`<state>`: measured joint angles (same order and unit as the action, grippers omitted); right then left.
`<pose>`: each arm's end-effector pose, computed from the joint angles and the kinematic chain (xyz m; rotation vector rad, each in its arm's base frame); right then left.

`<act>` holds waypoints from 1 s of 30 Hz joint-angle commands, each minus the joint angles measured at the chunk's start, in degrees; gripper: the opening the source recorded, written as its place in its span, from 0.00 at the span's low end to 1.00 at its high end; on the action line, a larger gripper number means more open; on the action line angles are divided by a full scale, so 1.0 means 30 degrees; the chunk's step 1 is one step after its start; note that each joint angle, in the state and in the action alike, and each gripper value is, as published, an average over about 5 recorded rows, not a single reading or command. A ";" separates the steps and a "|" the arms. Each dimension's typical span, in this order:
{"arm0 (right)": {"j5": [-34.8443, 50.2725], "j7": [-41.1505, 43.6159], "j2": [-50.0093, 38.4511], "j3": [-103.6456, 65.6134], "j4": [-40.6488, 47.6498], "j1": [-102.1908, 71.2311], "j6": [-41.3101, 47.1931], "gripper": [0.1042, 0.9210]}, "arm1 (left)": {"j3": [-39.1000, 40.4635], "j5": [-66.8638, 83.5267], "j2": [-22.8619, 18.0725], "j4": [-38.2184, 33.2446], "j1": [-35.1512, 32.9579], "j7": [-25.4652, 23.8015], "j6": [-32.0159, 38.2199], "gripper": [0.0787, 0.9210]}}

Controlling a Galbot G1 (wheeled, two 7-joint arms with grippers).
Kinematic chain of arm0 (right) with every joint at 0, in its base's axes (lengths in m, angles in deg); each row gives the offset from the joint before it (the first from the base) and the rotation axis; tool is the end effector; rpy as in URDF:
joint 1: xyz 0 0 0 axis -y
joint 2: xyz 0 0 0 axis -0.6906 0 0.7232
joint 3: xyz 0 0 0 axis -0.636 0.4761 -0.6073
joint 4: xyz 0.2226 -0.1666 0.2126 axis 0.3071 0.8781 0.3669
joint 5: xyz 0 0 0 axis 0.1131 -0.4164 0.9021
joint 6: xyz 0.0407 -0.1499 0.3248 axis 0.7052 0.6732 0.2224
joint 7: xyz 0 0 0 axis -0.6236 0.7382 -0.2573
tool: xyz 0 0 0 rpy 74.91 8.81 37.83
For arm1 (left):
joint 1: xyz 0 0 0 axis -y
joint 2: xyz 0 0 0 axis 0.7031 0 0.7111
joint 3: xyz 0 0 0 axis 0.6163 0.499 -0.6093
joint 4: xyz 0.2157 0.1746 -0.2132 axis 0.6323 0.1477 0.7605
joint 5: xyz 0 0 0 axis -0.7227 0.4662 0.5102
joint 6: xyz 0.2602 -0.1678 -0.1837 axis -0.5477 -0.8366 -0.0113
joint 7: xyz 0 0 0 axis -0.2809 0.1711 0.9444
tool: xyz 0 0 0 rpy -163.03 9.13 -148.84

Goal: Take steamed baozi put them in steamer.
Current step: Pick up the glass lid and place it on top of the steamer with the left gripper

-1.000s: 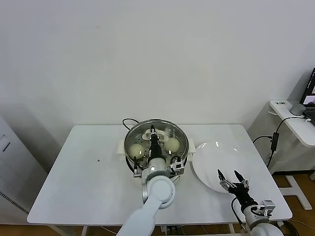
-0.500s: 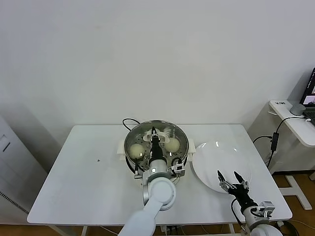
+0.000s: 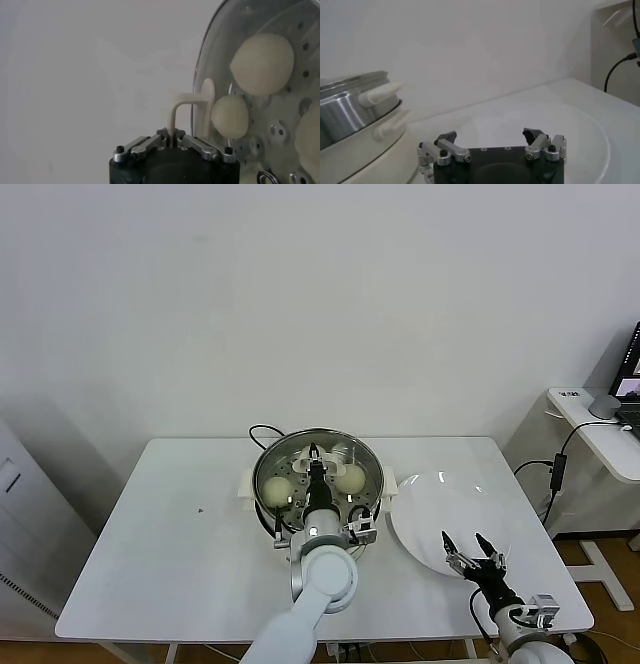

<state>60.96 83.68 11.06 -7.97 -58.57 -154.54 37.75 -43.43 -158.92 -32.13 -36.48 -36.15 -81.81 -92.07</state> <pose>0.2258 -0.1631 -0.3980 0.1244 -2.9257 -0.4085 0.3333 -0.2267 -0.2608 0.0904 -2.1780 -2.1419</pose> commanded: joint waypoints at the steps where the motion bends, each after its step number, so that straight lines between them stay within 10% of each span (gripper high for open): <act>1: 0.0011 0.0004 0.0010 -0.0015 -0.0030 -0.0055 -0.0035 0.88 | -0.0043 -0.0235 -0.0934 0.0206 -0.0070 0.0479 -0.0935 0.06; 16: 0.0085 -0.0108 0.0051 -0.0081 -0.0202 -0.0102 -0.0029 0.88 | 0.0133 0.0214 -0.0934 -0.0508 -0.0539 0.1217 -0.0935 0.06; 30: 0.0172 0.0102 0.0273 -0.0316 0.0073 0.0032 -0.0270 0.88 | 0.0825 0.0222 -0.0714 -0.5196 -0.2990 -0.0700 -0.0935 0.50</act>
<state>61.36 83.72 11.63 -8.71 -58.89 -154.63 37.57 -41.51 -158.72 -32.11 -43.41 -40.89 -81.49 -92.07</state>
